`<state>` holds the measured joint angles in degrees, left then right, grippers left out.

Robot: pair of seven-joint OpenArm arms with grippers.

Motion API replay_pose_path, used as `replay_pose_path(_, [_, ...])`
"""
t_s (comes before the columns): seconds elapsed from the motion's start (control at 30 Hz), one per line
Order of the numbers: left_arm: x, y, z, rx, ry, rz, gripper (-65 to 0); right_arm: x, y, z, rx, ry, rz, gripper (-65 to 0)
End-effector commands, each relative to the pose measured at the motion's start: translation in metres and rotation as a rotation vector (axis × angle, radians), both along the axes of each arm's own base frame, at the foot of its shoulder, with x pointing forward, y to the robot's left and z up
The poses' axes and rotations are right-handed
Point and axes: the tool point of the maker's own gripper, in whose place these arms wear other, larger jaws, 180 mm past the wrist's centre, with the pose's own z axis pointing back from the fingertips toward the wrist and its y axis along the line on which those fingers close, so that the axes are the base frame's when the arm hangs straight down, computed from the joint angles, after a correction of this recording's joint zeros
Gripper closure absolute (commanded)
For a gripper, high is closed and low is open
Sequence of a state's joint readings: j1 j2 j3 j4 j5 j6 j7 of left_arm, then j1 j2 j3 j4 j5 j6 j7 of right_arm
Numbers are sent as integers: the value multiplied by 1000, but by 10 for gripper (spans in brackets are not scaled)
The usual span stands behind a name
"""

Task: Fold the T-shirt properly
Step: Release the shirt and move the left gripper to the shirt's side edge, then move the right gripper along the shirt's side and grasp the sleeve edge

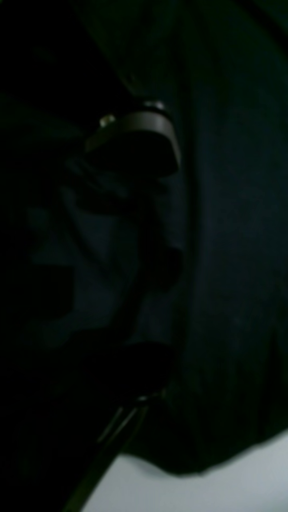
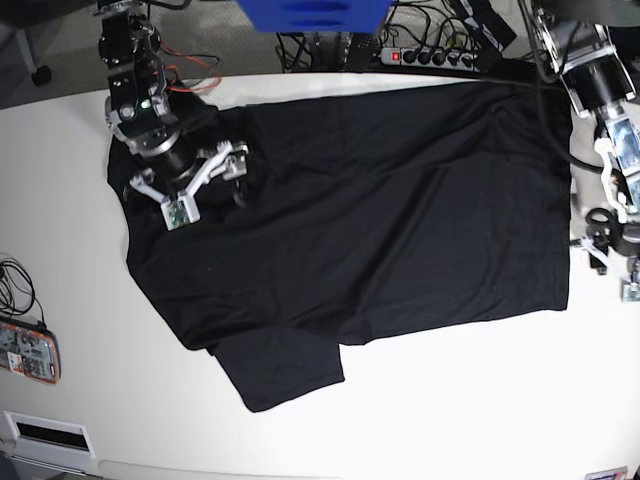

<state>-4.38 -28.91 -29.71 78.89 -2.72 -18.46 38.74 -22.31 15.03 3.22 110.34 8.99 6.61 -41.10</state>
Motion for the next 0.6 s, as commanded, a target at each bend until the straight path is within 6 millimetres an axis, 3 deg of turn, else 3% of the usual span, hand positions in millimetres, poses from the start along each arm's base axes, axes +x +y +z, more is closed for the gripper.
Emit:
replay_pose_path(0.0, [24,-3,18,-3,-65,-34,-320,11,0,15,12,-63,2,-613])
replay_pose_path(0.23, [67,-26,-11,-224,-41,-158,-322,13,-1,17,10,-71,-2,-613])
replay_pose_path(0.4, [75,-26,-32,-339,-72,-111,-322,13,-2,17,9,-69,-4,-613])
replay_pose_path(0.57, [66,-24,-52,-364,-53,-83,-322,14,-3,17,8,-73,-4,-613])
